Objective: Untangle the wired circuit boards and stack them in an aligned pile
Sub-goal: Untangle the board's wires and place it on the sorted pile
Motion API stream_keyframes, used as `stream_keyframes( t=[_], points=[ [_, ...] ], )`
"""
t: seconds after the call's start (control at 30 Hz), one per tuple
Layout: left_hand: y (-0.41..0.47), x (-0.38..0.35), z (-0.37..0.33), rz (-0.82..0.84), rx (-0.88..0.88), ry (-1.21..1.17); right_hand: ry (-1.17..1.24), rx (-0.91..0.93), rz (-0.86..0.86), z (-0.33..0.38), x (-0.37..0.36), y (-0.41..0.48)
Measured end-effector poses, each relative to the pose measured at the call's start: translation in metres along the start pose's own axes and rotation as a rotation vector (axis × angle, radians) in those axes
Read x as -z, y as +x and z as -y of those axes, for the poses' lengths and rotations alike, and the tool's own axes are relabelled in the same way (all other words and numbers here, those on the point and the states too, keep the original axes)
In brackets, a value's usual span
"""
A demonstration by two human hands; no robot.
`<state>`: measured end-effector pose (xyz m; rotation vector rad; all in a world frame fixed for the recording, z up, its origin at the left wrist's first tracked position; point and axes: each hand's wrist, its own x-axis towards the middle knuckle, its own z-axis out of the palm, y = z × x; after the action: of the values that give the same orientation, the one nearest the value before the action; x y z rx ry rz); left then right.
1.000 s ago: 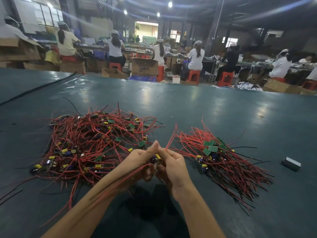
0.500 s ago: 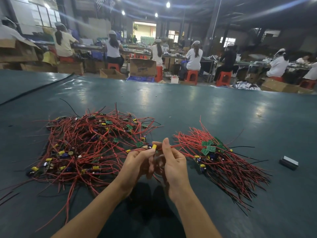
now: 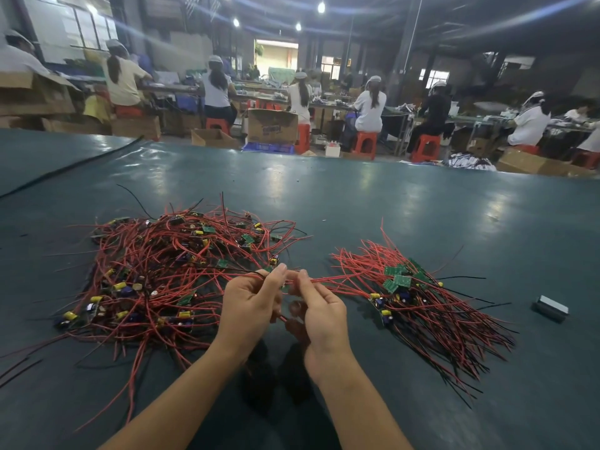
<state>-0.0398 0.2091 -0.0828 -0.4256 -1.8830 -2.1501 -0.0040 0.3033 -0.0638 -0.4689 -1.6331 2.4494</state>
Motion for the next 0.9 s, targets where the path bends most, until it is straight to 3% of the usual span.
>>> stream_keyframes(
  t=[0.3, 0.47, 0.6, 0.9],
  points=[
    [0.007, 0.007, 0.001, -0.097, -0.020, 0.011, 0.191, -0.037, -0.158, 0.018, 0.024, 0.017],
    [0.009, 0.012, 0.002, -0.142, 0.008, 0.005, 0.109, 0.042, -0.161, 0.015, 0.021, 0.013],
    [0.013, 0.019, 0.003, -0.168, 0.023, 0.001, 0.189, 0.075, -0.161, 0.015, 0.019, 0.010],
    [0.014, 0.019, 0.002, -0.143, 0.035, -0.046, 0.242, -0.060, -0.123, 0.021, 0.026, 0.007]
  ],
)
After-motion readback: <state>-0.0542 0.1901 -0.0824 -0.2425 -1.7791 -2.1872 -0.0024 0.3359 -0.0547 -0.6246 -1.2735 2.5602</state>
